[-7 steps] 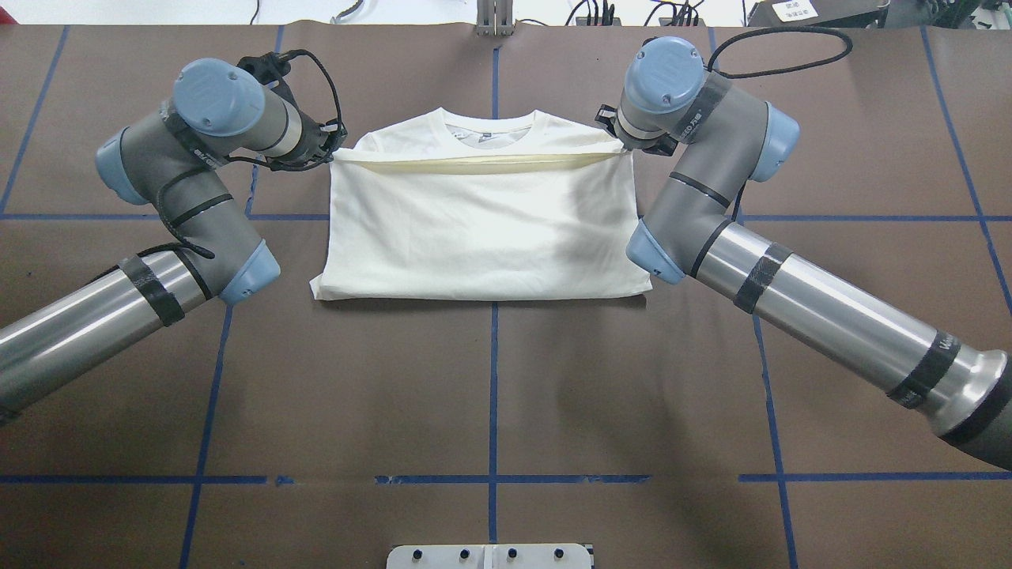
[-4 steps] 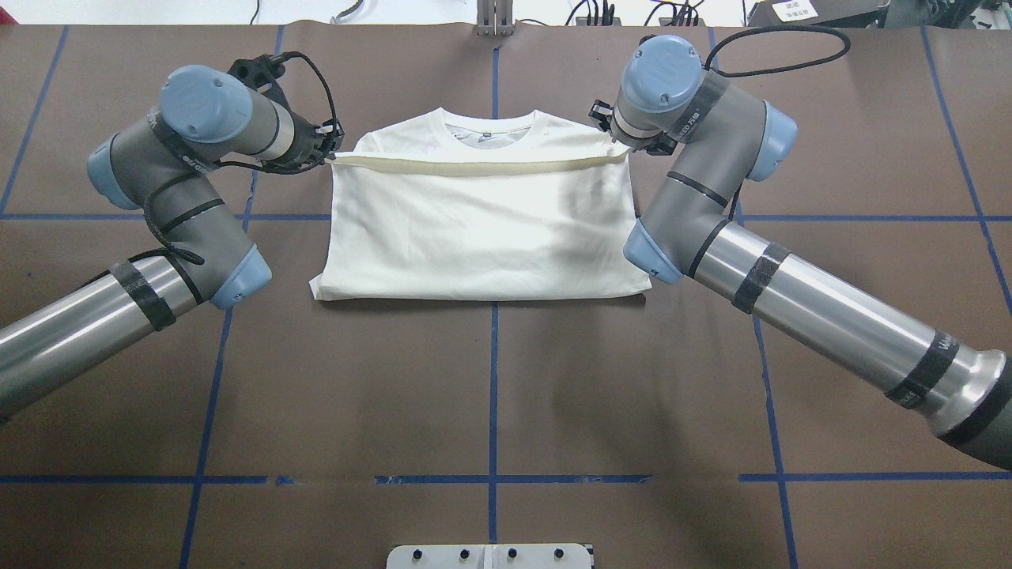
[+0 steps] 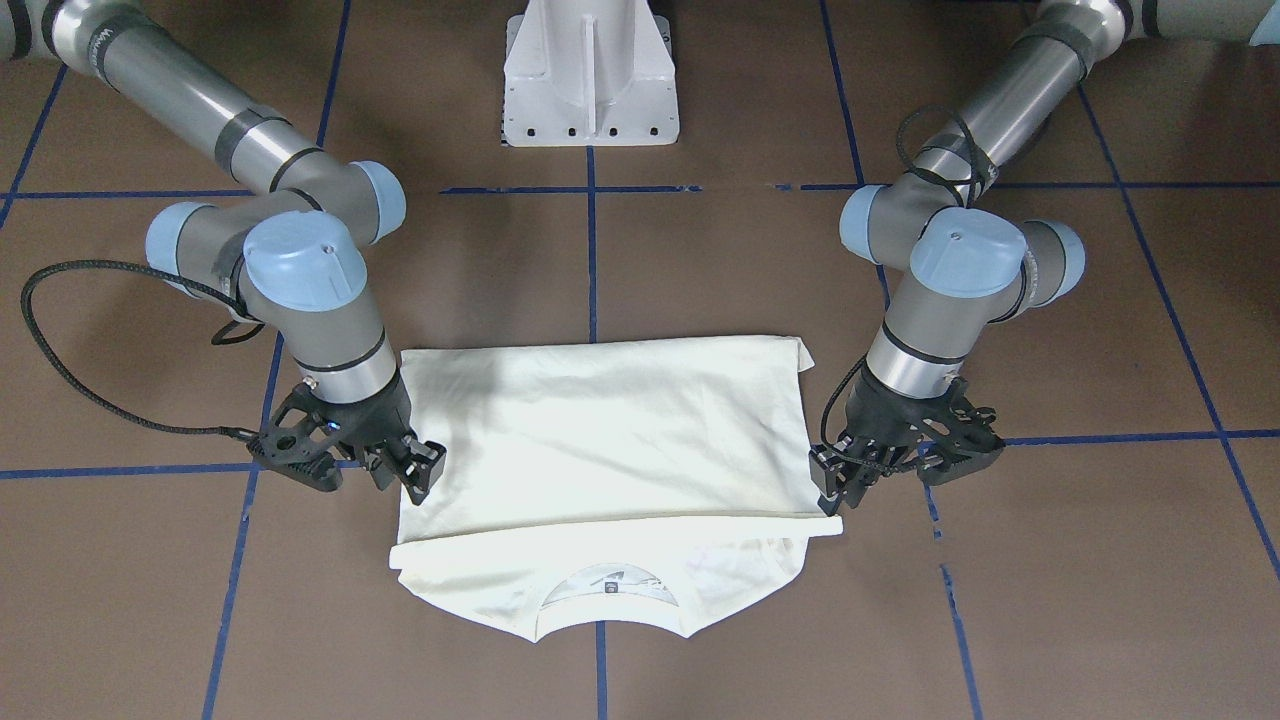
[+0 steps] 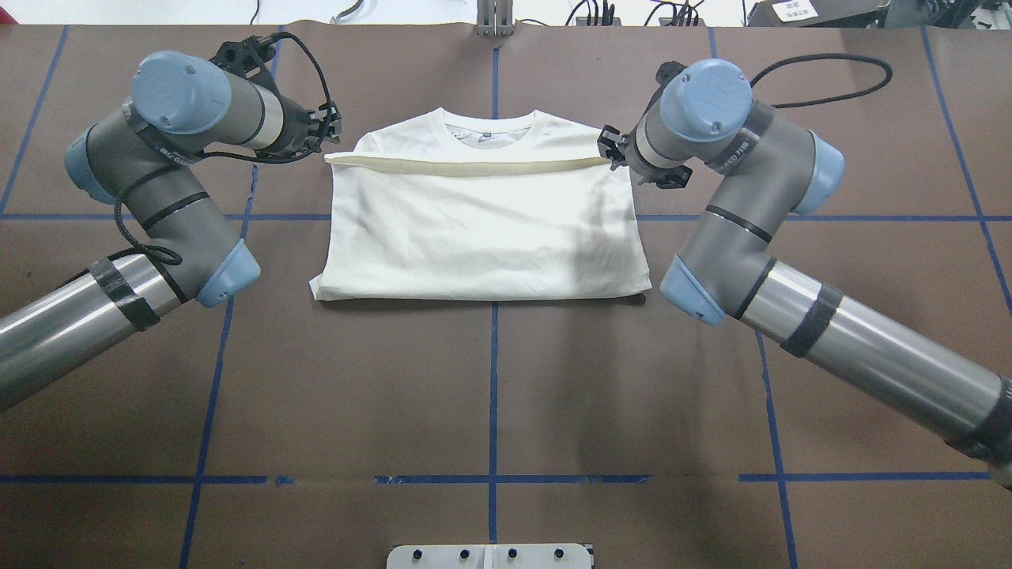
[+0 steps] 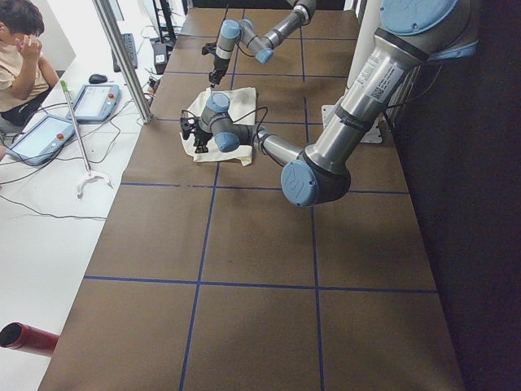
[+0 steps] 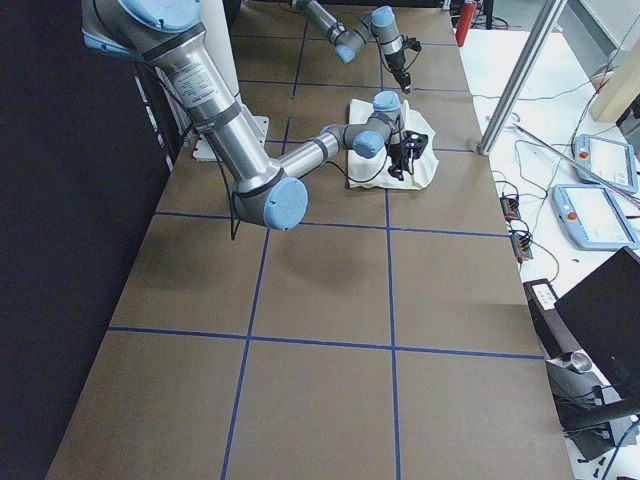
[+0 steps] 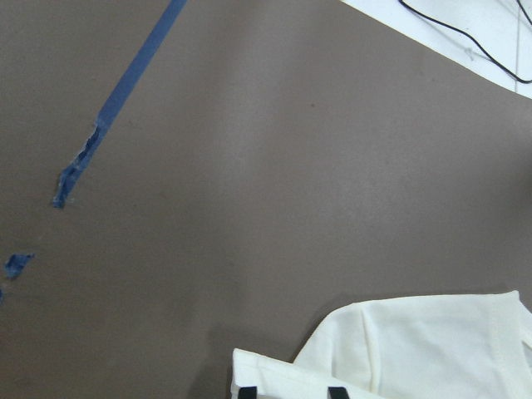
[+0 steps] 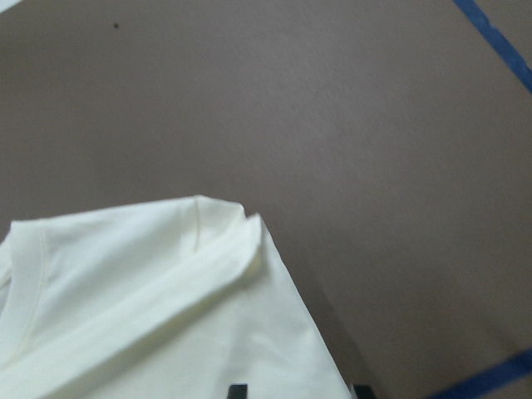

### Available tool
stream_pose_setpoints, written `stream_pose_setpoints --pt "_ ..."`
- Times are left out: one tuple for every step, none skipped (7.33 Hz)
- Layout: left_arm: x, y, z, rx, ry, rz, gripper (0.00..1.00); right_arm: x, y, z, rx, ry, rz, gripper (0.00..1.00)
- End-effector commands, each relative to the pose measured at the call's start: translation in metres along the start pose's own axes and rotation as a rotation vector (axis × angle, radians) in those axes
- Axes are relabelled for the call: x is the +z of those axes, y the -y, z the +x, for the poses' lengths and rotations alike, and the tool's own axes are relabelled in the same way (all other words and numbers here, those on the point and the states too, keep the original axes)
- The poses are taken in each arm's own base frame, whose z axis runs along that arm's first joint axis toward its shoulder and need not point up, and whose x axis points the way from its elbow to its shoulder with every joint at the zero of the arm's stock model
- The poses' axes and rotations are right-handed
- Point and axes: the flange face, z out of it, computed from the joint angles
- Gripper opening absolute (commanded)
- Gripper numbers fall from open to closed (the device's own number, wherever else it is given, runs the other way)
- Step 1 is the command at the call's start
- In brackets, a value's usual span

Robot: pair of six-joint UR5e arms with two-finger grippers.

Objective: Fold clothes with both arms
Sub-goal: 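Release the hem and raise both grippers away from the shirt, then lower the right gripper to the folded shirt's side edge and grasp it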

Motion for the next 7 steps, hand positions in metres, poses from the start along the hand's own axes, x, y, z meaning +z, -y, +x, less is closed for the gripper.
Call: stream_pose_setpoints --pt "-0.005 0.004 0.001 -0.005 -0.008 0.008 0.4 -0.028 -0.062 0.05 0.058 0.028 -0.066 0.57" --pt "-0.005 0.003 0.002 -0.003 -0.008 0.009 0.4 -0.037 -0.082 0.075 0.06 0.024 -0.09 0.58" --pt "-0.005 0.005 0.0 -0.003 -0.004 0.014 0.4 -0.042 -0.089 0.095 0.054 0.014 -0.101 0.59" --pt "-0.006 0.006 -0.003 -0.004 -0.001 0.016 0.4 -0.036 -0.097 0.101 0.046 0.0 -0.107 0.6" --pt "-0.006 0.007 -0.003 -0.004 0.0 0.017 0.4 -0.031 -0.103 0.103 0.045 -0.009 -0.114 0.6" --pt "-0.005 0.007 -0.004 -0.004 0.002 0.019 0.4 -0.03 -0.106 0.101 0.041 -0.007 -0.118 0.6" --pt "-0.007 0.01 -0.004 -0.006 0.0 0.024 0.4 -0.022 -0.107 0.097 0.042 -0.013 -0.118 0.6"
